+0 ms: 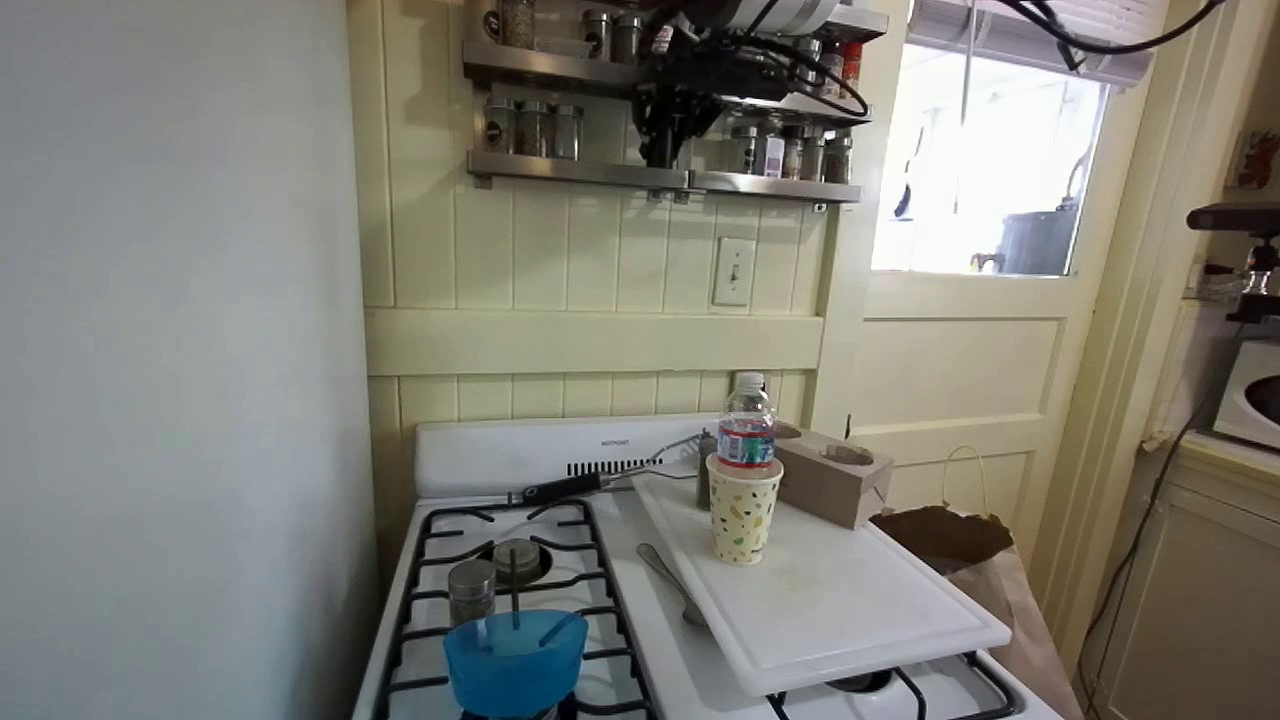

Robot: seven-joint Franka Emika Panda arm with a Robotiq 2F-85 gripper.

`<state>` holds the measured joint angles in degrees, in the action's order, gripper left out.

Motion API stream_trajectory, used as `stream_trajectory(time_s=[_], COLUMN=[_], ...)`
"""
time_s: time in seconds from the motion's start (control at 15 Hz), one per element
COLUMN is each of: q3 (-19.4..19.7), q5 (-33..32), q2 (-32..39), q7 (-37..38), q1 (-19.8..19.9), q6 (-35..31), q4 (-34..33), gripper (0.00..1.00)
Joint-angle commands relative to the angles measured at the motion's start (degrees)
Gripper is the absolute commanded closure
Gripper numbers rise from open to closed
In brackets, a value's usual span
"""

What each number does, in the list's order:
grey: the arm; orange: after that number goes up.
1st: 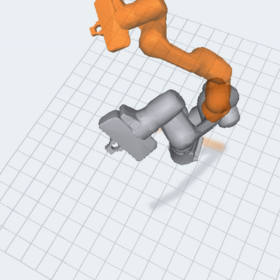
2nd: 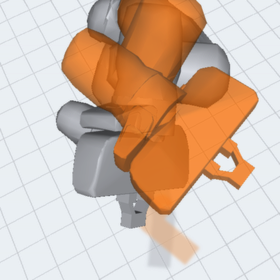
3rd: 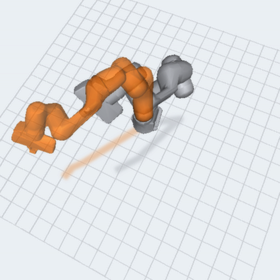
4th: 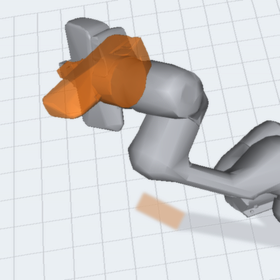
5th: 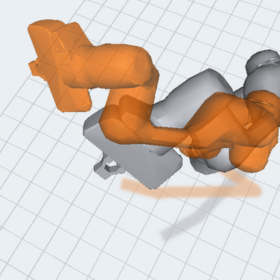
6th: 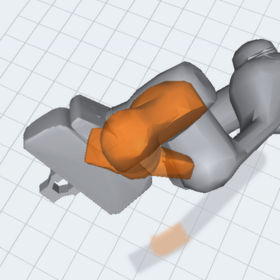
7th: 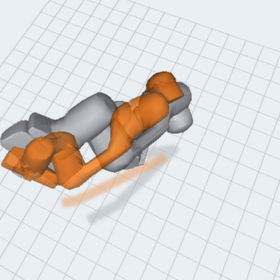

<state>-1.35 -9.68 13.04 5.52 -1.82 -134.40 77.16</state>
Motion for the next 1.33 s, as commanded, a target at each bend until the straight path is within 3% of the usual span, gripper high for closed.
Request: stream_trajectory(time_s=[0.0, 0.53, 0.6, 0.67, 0.93, 1.27], q3=[-0.17, -0.15, -0.23, -0.26, -0.44, -0.51], q5=[0.68, 0.9, 1.24, 1.43, 1.52, 1.42], q2=[-0.69, -1.1, -1.08, -1.07, -1.29, -1.69], q7=[-0.76, -0.84, -1.05, -1.1, -1.11, -1.07], q1=[0.12, 0.09, 0.17, 0.21, 0.25, 0.23], q6=[3.41, 3.91, 4.21, 4.35, 5.69, 6.35], q4=[-0.69, -0.98, -1.07, -1.1, -1.13, -0.81], gripper=[0.81, 0.81, 0.49, 0.3, 0.01, 0.0])
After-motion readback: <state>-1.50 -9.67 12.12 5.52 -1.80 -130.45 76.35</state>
